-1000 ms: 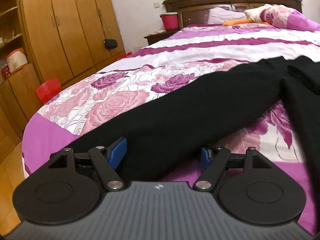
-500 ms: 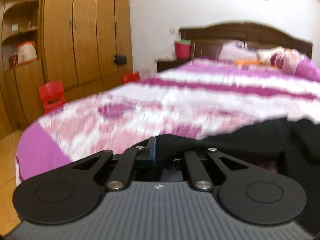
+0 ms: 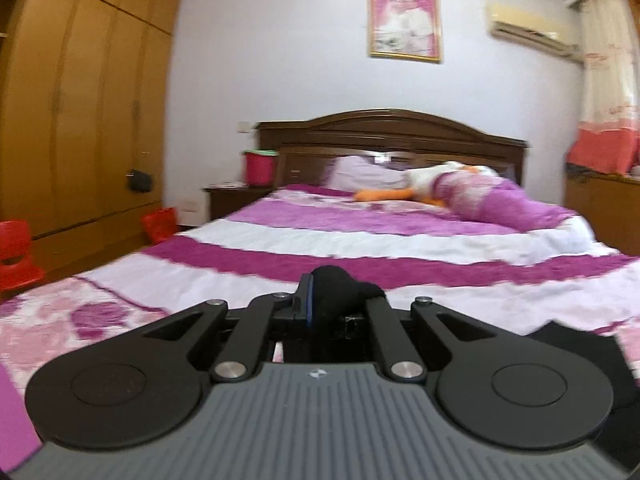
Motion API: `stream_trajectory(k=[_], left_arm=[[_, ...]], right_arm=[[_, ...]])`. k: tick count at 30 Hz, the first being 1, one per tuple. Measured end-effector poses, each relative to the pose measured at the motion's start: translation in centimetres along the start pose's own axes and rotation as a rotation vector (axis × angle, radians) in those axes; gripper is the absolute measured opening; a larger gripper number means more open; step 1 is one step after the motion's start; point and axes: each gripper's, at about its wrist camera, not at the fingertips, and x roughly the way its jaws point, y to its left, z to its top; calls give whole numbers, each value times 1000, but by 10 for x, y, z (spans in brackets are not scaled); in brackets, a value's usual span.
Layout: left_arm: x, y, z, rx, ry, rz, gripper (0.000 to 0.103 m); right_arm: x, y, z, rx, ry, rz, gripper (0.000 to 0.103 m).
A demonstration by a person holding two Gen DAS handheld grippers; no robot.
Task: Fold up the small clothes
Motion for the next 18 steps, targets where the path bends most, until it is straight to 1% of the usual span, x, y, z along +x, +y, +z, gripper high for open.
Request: stream_trajectory(k=[4,7,8,14,18], left_arm=[[13,-46,-1,-2,47,-97,7],[26,-82,-12,21,91,-163,7],[32,-94,-18,28,120,-181,7],[67,-133,-63,17,303,-253,7],[80,-140,-86,20,382,-297,8]], right_arm=[[2,-5,-2,9,4,0,58],[2,-9,-4,12,5,-5,58],[2,-10,-4,13,5,-8,58],[3,-20,-7,36,8,-9,58],[6,-25,-8,43,12,-13,58]])
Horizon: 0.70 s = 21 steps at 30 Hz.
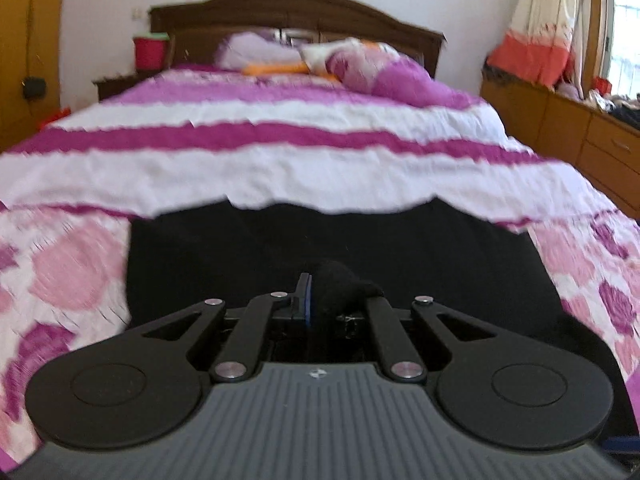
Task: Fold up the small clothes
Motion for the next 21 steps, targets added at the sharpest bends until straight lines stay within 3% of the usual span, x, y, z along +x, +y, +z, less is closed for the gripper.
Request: stream_trajectory(k=[6,7,11,21], left_arm=[[-1,0,-15,11,71,3,9],[-4,0,-17,6,79,5,13],[-28,7,-22,0,102,-3,46],[-105,48,-49,-78,109,86,48]], right_arm=[[4,-6,1,8,-1,10,58],[5,-6,1,9,0,10,58],[2,-5,-1,4,-3,10,58],[-4,21,8,-85,-20,29,61]])
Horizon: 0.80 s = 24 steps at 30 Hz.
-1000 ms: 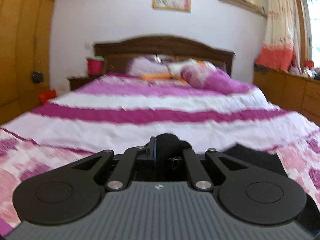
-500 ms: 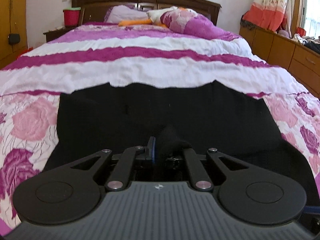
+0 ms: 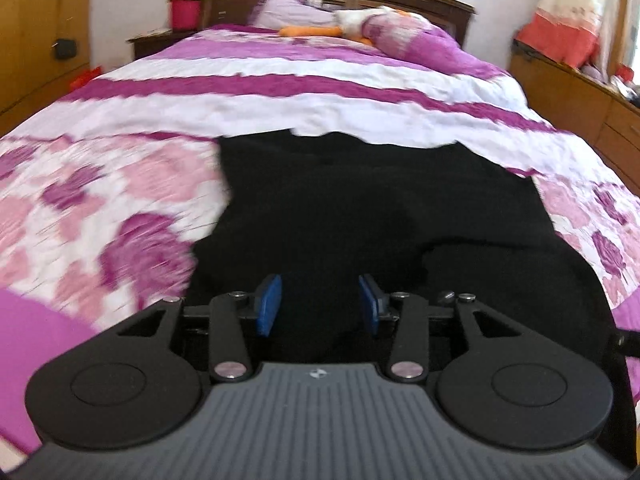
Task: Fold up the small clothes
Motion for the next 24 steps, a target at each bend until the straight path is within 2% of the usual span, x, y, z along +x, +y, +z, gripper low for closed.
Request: stream_trajectory(k=[8,13,19,24], left_arm=[[-33,57,-17,-94,-4,133,49],[-39,79,-26,-138,-9,169,49],[-42,89,-32,-144,-19,194,49],[-42,99,-36,-175,-24,205,49]], right_arm=[[14,61,16,-157,9,86,61],[40,110,18,-253,67,160,61],[71,168,7,-375,126,251,60],[104,203,-5,-462,175,282,60]])
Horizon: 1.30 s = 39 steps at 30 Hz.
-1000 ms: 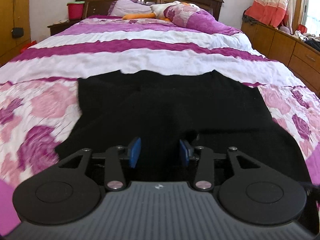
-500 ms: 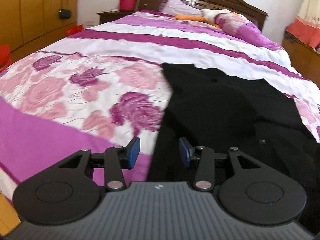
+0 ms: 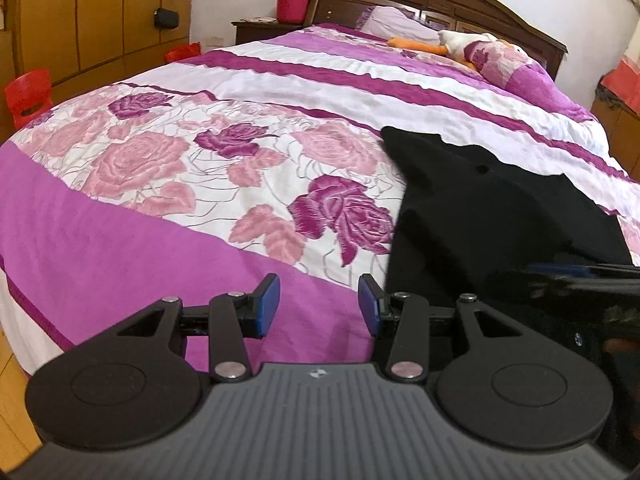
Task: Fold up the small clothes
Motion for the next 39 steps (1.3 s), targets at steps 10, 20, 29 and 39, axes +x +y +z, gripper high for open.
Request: stream_trajectory(k=[10,20,29,39], left_arm=[[7,8,0,6,10,25,49],[11,-2,5,21,-9,19,49],[9,-27,25,54,-47,-48,49],[22,-68,40,131,-87,-79,49]], right_arm=[[55,10,-5,-88,49,-74,59],[31,-17,7,-1,-58,-53,10],[-60,-84,45,150,-314,-86,9],[-89,-204,10,431,-365,-323,9]])
